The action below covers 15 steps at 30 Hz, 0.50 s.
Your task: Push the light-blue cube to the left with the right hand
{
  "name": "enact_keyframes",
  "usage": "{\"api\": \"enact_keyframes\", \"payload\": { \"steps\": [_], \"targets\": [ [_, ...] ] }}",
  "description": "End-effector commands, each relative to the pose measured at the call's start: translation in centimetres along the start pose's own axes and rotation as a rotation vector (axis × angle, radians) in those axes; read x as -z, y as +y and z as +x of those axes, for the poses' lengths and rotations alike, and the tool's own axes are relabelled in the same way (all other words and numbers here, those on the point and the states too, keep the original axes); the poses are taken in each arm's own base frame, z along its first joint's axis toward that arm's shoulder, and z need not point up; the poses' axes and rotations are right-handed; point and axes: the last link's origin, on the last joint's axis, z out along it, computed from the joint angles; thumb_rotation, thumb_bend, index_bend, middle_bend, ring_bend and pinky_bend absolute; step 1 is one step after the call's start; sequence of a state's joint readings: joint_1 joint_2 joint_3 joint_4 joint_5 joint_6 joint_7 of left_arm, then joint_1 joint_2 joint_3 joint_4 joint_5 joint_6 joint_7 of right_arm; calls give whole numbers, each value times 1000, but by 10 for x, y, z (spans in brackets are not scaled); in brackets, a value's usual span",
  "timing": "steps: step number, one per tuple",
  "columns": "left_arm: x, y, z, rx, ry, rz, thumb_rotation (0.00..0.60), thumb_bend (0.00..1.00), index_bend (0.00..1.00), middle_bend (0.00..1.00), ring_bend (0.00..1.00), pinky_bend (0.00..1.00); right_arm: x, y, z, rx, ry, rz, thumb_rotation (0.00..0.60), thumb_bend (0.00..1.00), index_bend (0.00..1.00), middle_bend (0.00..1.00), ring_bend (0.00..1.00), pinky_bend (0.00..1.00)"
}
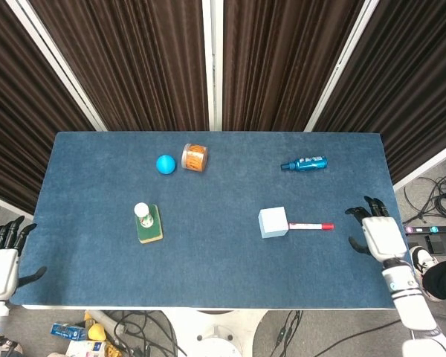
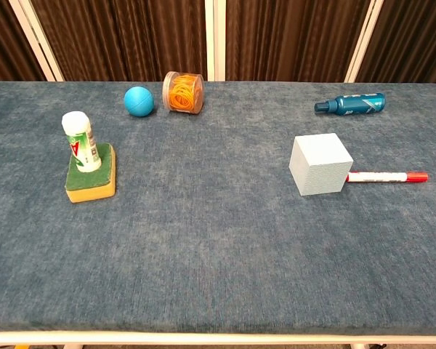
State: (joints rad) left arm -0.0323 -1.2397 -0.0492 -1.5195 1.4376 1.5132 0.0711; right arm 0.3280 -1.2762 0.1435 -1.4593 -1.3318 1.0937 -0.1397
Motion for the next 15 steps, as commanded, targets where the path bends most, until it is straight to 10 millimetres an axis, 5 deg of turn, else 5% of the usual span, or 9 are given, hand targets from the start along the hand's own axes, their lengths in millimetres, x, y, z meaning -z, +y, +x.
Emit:
{"api": "enact_keyframes", "payload": {
  "steps": [1, 15],
  "targets": [
    [1, -1, -1, -3, -7, 4, 600, 156, 216, 157, 97, 104, -26, -10, -17, 43, -31, 7, 600, 176, 320, 325, 28, 66],
    [0, -2, -4, 5, -26, 15, 600, 155, 216, 157, 97, 104, -57, -37, -56, 117, -84, 24, 600, 176, 436, 406, 68, 82]
  ]
}}
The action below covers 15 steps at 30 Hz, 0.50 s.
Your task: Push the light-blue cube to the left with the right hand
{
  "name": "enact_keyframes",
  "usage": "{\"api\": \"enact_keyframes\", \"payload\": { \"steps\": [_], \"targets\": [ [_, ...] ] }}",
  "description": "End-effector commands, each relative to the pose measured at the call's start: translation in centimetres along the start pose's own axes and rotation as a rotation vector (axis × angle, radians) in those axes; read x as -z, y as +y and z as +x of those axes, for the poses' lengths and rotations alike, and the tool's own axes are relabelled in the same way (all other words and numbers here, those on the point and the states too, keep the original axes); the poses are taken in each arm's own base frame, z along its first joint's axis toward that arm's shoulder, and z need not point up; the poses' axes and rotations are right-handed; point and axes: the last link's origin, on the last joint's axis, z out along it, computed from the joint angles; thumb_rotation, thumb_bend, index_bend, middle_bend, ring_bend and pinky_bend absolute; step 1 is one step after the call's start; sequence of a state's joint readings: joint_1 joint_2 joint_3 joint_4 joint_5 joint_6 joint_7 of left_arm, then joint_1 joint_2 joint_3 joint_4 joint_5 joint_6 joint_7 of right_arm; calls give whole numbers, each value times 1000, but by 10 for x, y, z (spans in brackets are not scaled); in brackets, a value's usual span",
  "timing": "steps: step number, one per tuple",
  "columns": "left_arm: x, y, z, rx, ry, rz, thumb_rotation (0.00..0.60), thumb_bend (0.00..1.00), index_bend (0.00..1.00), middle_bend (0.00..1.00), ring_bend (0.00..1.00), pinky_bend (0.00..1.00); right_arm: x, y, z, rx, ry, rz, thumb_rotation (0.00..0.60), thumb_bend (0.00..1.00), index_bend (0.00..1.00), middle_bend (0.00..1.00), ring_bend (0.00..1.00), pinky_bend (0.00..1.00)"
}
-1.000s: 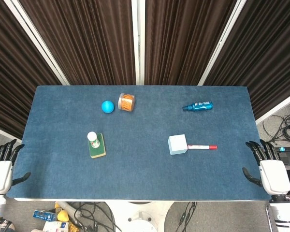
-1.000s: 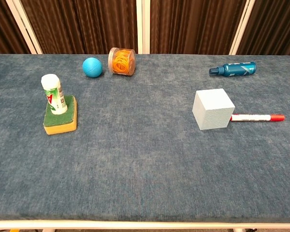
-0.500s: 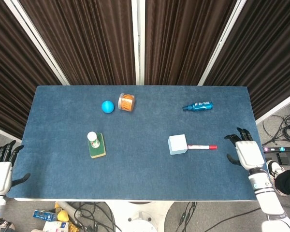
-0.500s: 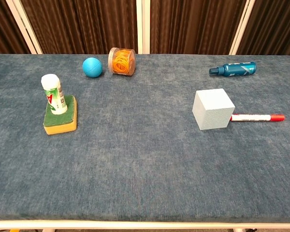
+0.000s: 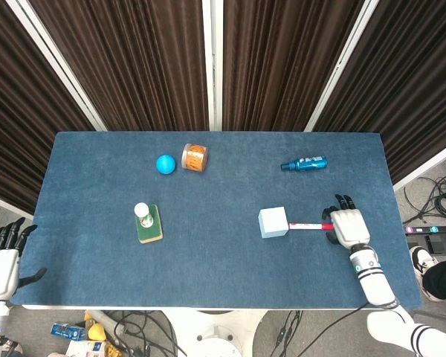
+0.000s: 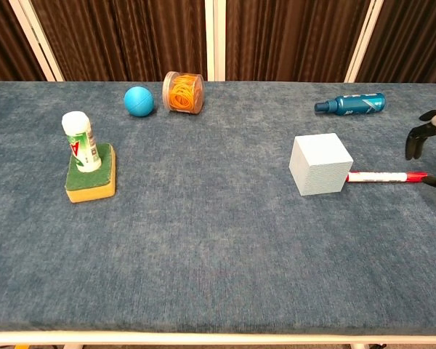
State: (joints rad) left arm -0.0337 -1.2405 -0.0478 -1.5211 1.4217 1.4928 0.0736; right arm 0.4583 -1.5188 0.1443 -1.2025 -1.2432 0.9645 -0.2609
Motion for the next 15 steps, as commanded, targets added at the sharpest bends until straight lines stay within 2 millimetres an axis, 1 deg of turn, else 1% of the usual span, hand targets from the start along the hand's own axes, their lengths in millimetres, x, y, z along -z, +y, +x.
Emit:
{"api": "enact_keyframes", "payload": {
  "steps": [1, 4, 7, 15],
  "targets": [
    [1, -1, -1, 4, -4, 3, 600, 154, 216, 157, 97, 104, -5, -6, -4, 13, 2, 5, 600, 176, 440, 418, 77, 84],
    [1, -2, -1, 6, -4, 4, 600, 153, 216, 157, 97, 104, -8, -11, -9, 25, -3, 11, 600, 178, 444, 438, 90, 88],
    [1, -3, -3, 7, -6, 7, 600, 153, 216, 157, 97, 104, -11, -14, -12, 29, -10, 14, 600, 206, 445, 448, 90, 89],
    [2, -5, -4, 10, -6, 10, 600, 152, 216, 157, 97, 104, -19, -22, -15, 23, -15, 20, 600, 246, 467, 483, 108, 93]
  ]
}}
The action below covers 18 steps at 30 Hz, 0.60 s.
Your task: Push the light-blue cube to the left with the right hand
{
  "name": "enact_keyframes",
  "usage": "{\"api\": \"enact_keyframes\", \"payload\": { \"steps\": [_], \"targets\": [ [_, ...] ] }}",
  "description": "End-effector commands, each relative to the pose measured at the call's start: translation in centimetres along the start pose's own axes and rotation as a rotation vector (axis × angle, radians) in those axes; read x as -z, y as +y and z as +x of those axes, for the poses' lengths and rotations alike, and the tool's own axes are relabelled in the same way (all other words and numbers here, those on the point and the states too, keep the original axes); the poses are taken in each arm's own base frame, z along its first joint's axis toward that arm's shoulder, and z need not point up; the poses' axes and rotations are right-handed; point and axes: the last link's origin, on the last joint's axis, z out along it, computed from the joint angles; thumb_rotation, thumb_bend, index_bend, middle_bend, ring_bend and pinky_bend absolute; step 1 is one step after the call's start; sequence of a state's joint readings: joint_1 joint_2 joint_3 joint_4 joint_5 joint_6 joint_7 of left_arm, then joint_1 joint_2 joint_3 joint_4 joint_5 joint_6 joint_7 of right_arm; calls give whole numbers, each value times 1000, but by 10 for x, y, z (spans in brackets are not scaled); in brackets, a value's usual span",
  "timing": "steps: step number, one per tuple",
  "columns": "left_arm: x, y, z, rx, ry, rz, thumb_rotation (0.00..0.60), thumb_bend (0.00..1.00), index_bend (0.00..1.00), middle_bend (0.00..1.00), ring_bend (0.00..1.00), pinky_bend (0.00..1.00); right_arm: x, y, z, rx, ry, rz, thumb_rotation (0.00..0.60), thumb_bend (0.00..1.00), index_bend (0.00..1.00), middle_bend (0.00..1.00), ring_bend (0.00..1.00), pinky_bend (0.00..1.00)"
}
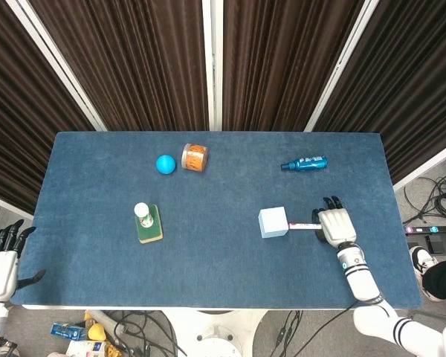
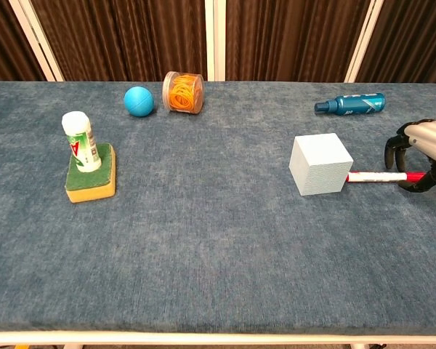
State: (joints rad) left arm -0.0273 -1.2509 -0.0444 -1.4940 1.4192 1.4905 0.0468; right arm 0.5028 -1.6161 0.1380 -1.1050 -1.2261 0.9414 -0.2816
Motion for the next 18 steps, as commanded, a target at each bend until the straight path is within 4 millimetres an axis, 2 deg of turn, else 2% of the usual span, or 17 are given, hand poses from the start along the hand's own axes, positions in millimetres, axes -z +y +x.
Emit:
{"api": "enact_keyframes", "payload": {
  "steps": [1, 11, 18],
  "targets": [
    [0, -1, 0, 1, 0, 1, 600, 152, 216, 157, 97, 104, -3, -1, -1, 2, -2, 1, 600, 251, 473, 488, 113, 95],
    [2, -3, -1, 1, -3, 8, 600, 152, 215, 157, 97, 104, -6, -5, -4, 0, -5, 6, 600, 276, 493, 508, 119, 97],
    [2, -4, -2, 3, -2, 11, 600, 152, 216, 157, 97, 104, -8, -7, -5, -1, -3, 11, 600, 303, 553, 541, 155, 106]
  ]
}}
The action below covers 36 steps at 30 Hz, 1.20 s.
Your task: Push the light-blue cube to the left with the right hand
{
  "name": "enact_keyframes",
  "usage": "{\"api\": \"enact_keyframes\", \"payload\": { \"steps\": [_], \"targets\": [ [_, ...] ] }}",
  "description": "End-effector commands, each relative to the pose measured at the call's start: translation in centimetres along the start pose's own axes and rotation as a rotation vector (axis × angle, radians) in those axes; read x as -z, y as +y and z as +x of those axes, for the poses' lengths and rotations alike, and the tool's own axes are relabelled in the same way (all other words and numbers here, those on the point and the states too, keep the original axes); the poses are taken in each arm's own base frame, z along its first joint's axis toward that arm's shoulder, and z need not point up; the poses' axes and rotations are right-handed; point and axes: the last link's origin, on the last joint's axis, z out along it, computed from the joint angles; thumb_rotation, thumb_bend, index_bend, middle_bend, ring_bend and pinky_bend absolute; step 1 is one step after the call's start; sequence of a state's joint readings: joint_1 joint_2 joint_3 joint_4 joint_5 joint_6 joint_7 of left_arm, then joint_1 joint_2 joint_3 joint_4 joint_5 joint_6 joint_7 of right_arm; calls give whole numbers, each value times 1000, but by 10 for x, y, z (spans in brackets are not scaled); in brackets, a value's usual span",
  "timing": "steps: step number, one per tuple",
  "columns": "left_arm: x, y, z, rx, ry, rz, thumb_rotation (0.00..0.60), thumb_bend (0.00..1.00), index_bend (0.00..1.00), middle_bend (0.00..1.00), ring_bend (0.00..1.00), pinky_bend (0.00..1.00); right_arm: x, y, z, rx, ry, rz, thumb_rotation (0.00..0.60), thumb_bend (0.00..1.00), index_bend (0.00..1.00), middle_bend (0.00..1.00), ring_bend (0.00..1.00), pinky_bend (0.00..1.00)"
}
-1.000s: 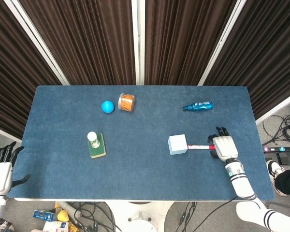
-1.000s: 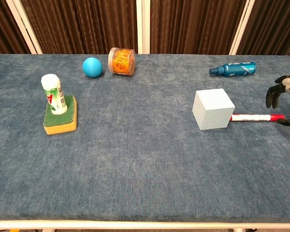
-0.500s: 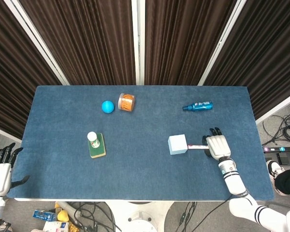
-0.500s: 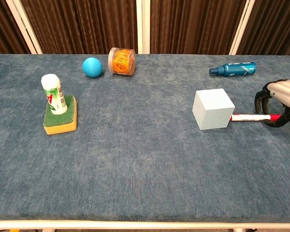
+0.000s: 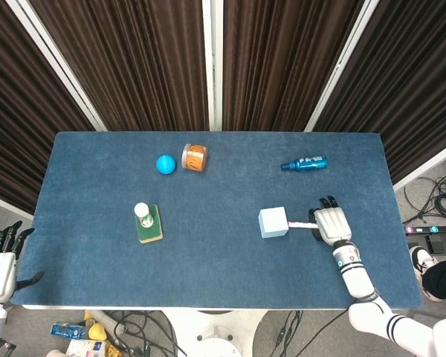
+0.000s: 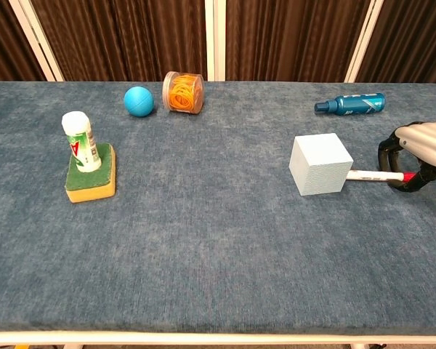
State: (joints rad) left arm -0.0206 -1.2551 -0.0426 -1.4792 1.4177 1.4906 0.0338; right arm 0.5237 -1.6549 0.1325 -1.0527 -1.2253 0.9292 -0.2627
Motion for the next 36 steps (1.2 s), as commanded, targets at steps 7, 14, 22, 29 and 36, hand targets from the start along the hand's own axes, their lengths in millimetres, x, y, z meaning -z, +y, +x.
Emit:
{"api": "enact_keyframes", "payload": {
  "steps": [7, 14, 22, 29, 36],
  "targets": [
    [0, 0, 1, 0, 4, -1, 600, 152, 216, 157, 97, 104, 4, 7, 5, 10, 10, 10, 600, 437, 658, 610, 210, 138],
    [0, 2, 2, -5, 8, -9, 600, 152, 216, 157, 97, 104, 18, 30, 21, 39, 33, 16, 600, 477, 702, 640, 243, 166],
    [-1, 7, 4, -7, 2, -21, 600, 152, 215, 157, 97, 104, 16, 31, 33, 23, 45, 35, 600, 477, 717, 649, 251, 199],
    [1, 4, 3, -6, -3, -12, 600, 153, 215, 157, 97, 104, -5, -3, 33, 39, 22, 105, 600, 477, 717, 649, 251, 233],
    [4, -1, 1, 2, -6, 3, 600, 152, 216, 157, 97, 104, -24, -55, 37, 55, 25, 202, 600, 477, 722, 649, 263, 247]
  ]
}}
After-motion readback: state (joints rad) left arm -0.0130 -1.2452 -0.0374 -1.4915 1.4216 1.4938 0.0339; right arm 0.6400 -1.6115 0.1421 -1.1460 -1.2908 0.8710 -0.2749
